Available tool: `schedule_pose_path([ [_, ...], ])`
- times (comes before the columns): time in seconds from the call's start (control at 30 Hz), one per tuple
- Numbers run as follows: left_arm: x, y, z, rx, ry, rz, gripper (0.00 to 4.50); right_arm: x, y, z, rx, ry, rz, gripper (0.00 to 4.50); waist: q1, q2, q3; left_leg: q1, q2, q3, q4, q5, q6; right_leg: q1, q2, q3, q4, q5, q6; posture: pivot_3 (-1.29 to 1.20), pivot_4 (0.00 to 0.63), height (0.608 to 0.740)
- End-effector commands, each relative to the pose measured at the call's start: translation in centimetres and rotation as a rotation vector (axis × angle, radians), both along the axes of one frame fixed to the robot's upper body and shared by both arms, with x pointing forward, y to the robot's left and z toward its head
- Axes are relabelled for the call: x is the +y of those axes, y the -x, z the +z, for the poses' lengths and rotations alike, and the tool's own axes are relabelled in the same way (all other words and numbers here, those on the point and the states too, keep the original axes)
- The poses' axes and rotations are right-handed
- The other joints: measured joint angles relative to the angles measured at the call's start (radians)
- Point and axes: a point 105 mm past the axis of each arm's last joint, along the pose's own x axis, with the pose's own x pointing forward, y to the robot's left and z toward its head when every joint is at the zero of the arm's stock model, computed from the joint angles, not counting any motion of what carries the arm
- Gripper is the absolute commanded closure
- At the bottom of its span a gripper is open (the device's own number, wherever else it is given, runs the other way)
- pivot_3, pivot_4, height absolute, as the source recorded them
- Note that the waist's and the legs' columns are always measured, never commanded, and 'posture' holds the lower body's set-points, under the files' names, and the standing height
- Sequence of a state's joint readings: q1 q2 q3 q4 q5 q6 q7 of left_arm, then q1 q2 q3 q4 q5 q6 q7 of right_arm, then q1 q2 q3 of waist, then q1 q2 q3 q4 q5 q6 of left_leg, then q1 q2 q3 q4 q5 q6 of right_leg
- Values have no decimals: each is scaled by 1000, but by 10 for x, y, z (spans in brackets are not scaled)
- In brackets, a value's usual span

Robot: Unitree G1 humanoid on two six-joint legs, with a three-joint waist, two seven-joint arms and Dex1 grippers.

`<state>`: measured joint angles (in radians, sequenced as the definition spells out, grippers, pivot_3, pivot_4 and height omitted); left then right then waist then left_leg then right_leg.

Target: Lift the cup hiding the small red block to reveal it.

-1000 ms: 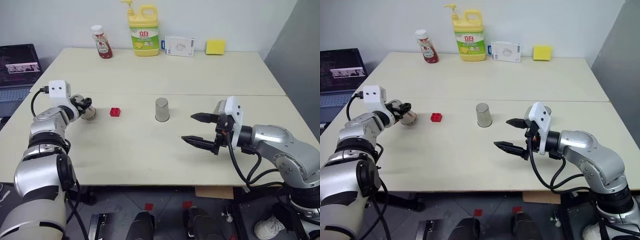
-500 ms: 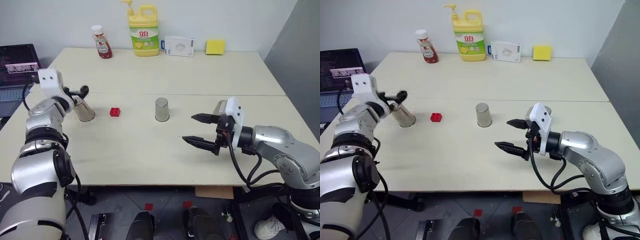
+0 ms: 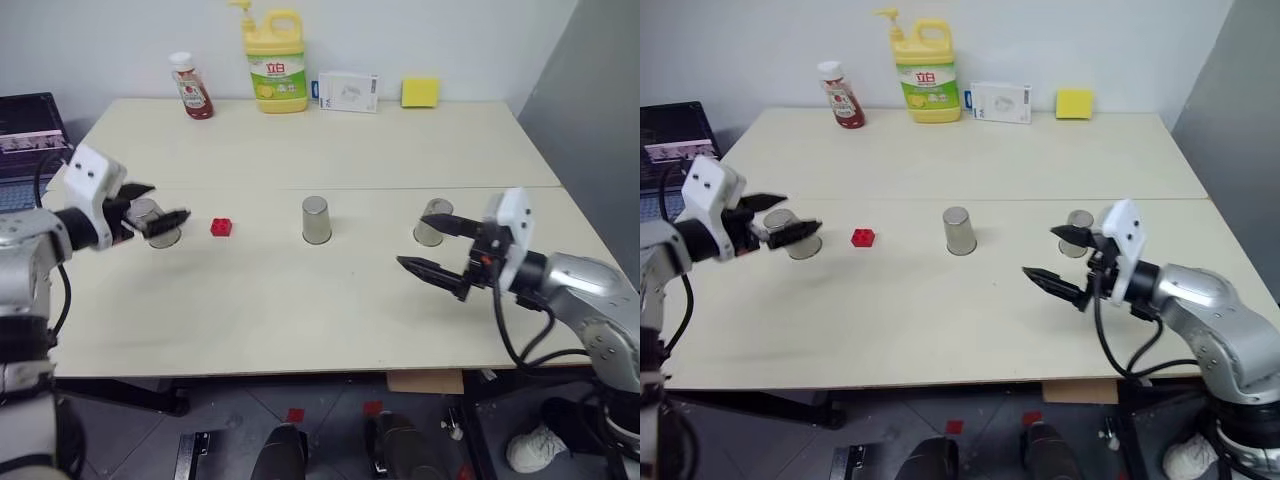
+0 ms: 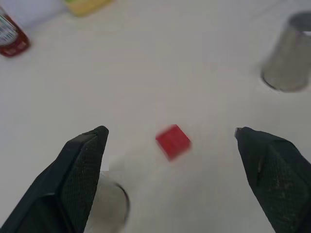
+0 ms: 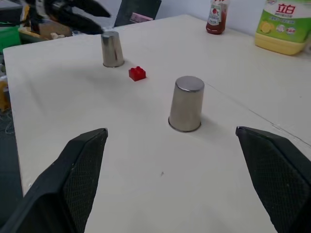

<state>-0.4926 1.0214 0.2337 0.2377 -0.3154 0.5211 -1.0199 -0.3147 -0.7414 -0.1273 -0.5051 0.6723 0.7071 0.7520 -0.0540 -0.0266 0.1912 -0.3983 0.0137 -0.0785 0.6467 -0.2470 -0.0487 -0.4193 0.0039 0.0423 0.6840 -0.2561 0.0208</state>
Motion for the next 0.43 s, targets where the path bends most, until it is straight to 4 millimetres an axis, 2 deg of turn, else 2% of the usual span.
schedule_pose_path([
  [0.03, -1, 26, 9, 63, -56, -43, 54, -10, 13, 5, 20, 25, 51, 0, 3, 0, 0, 0, 0, 0, 0, 0, 0, 0, 0, 0, 0, -2, 3, 0, 150, 740],
  [0.2, -1, 45, 1, 140, -25, -33, 54, -29, 12, 7, 34, 40, -7, 0, 6, 1, 1, 8, 0, 1, 0, 0, 0, 8, 1, 1, -2, -3, 4, 0, 150, 740],
  [0.43, -11, 53, 4, 117, 2, -61, 54, -33, 12, 4, 48, 33, -13, 0, 10, 1, 0, 9, 1, 1, 0, 0, 0, 9, 1, 1, -2, -3, 4, 0, 150, 740],
])
